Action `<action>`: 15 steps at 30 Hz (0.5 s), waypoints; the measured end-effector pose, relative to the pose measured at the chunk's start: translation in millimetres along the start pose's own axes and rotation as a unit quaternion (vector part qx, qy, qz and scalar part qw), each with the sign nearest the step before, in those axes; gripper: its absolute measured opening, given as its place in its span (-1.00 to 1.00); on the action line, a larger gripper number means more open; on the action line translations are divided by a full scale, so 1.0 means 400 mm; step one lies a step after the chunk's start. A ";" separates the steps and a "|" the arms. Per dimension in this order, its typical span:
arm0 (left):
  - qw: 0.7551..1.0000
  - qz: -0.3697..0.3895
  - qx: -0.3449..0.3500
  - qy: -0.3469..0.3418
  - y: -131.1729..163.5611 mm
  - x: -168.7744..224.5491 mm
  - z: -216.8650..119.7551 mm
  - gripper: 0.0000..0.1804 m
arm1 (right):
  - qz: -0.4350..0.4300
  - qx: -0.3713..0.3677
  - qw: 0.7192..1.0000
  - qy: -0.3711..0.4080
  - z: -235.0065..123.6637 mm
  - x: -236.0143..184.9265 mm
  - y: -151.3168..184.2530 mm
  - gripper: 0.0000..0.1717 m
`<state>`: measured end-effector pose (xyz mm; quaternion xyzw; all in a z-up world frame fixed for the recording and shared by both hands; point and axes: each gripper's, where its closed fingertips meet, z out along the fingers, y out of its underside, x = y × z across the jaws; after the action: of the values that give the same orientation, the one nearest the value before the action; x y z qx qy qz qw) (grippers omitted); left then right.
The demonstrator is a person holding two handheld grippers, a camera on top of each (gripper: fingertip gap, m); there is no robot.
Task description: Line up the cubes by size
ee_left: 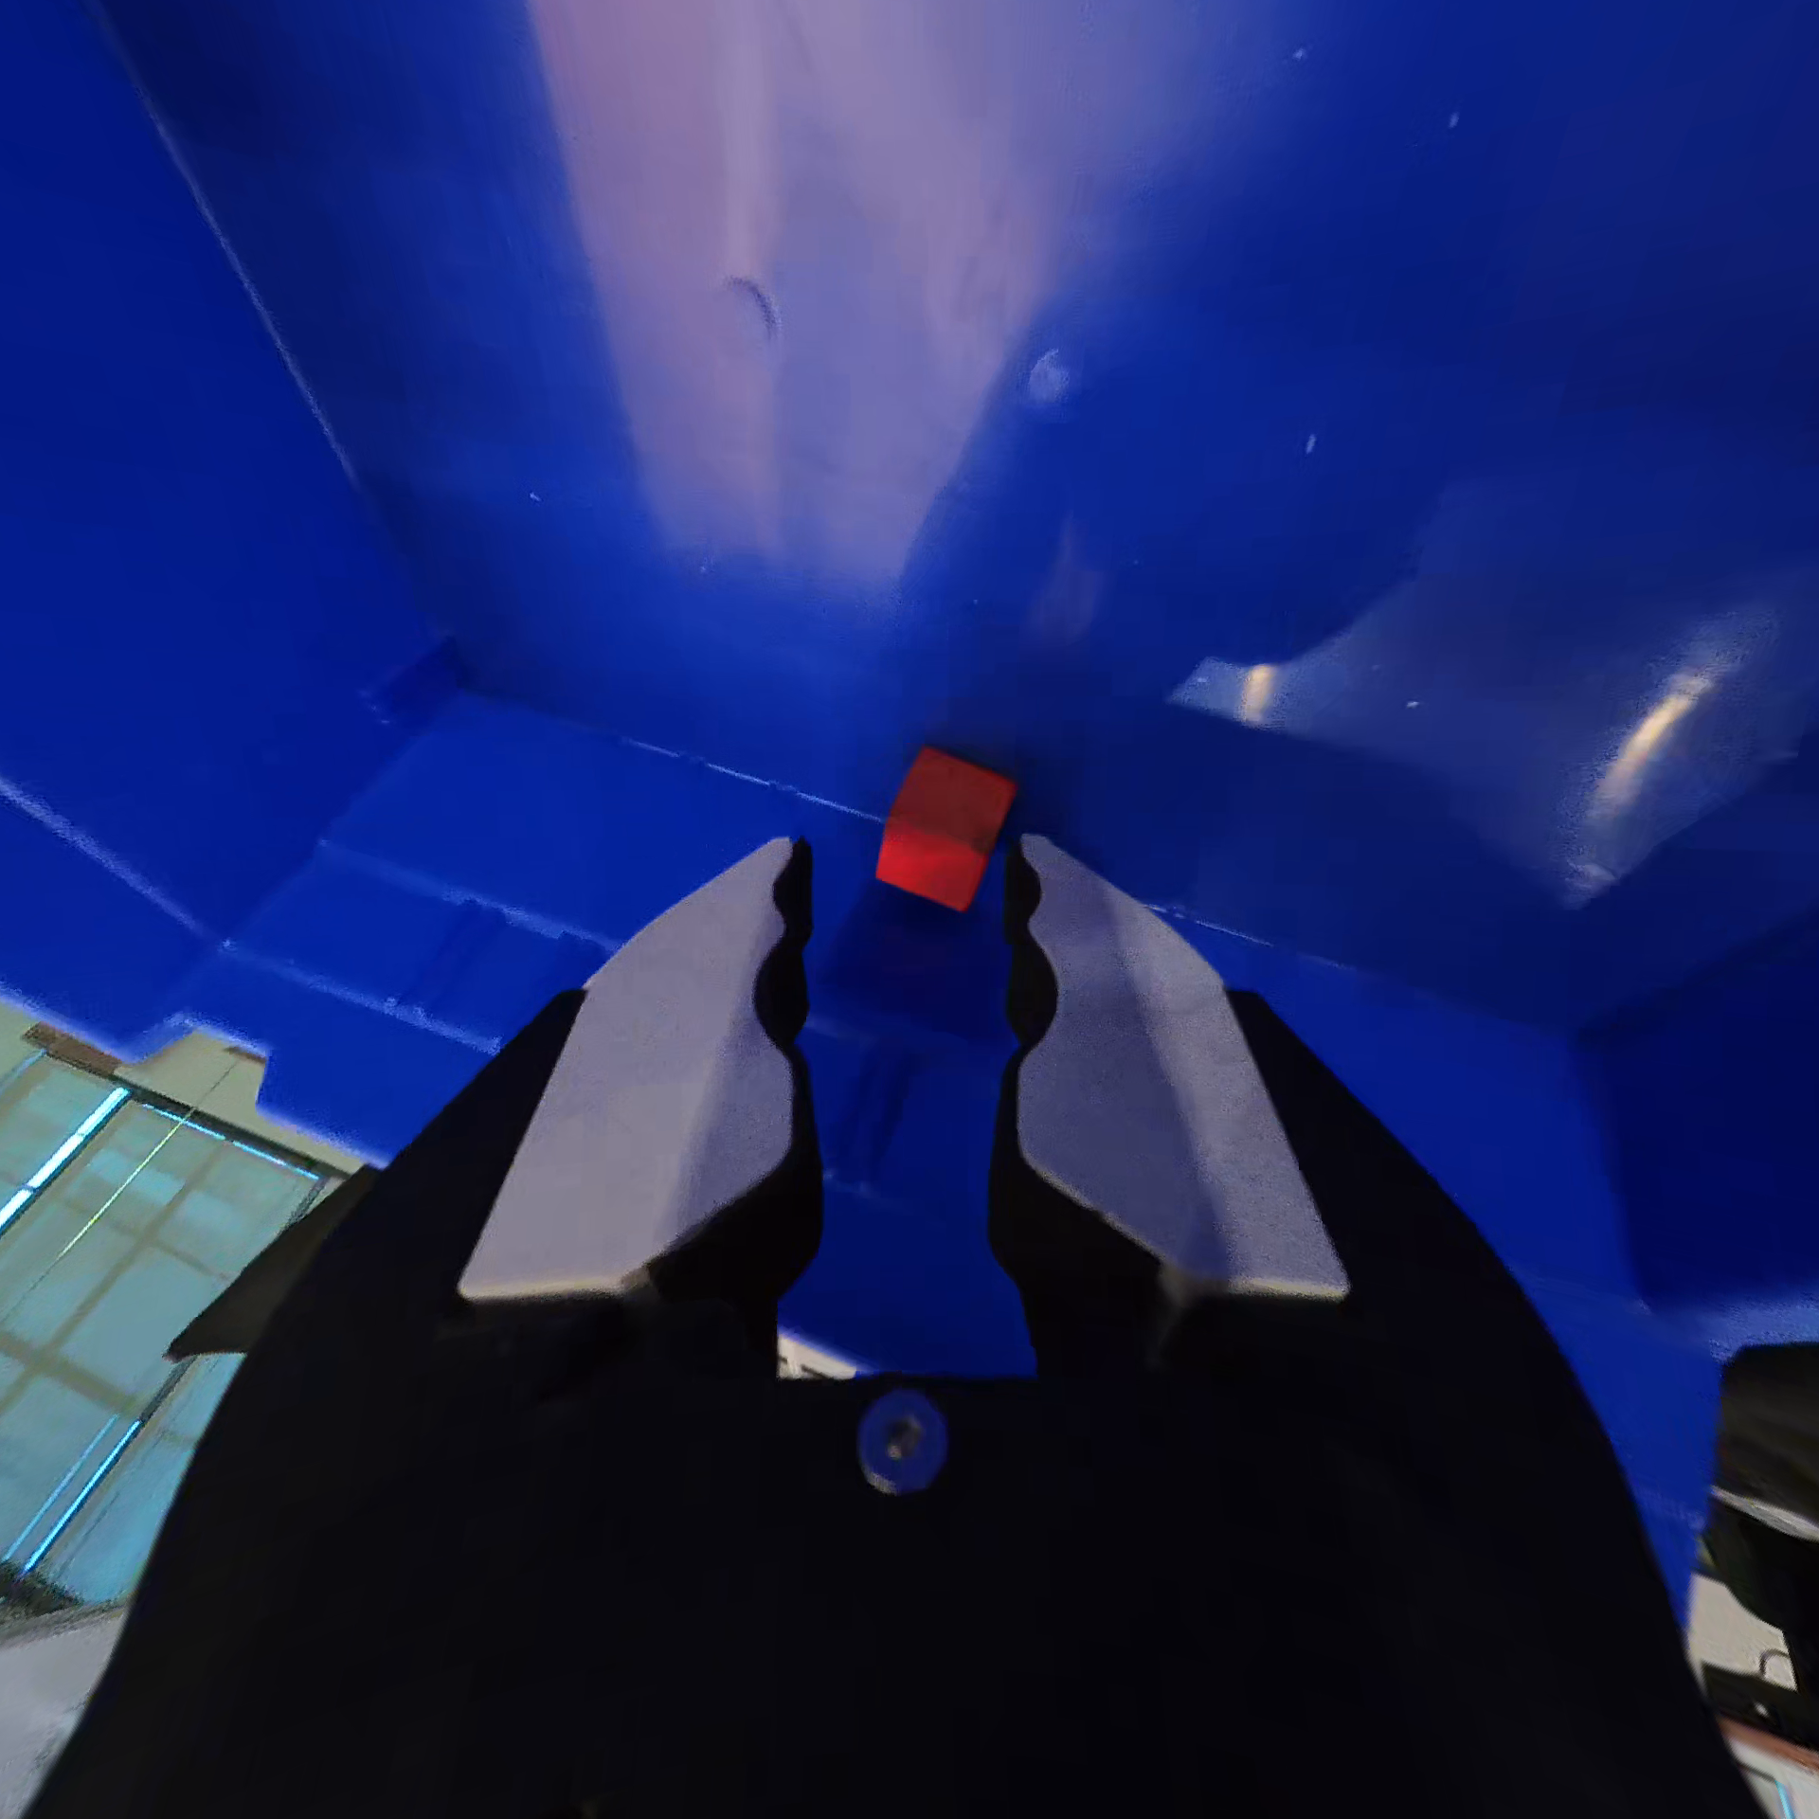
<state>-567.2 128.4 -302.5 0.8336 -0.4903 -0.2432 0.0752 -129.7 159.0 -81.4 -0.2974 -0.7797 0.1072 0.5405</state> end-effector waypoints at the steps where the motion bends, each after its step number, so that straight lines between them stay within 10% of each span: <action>1: 1.000 0.001 -0.003 0.002 0.001 -0.001 0.007 -0.60 | 0.000 -0.001 1.000 -0.001 0.001 -0.001 0.001 -0.58; 15: 0.998 0.018 -0.043 0.033 0.016 0.004 0.025 -0.56 | -0.003 -0.003 1.000 -0.006 0.008 -0.006 0.007 -0.58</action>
<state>-576.3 125.1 -309.5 0.8279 -0.4920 -0.2351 0.1314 -130.9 160.2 -85.8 -0.2963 -0.7840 0.1049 0.5353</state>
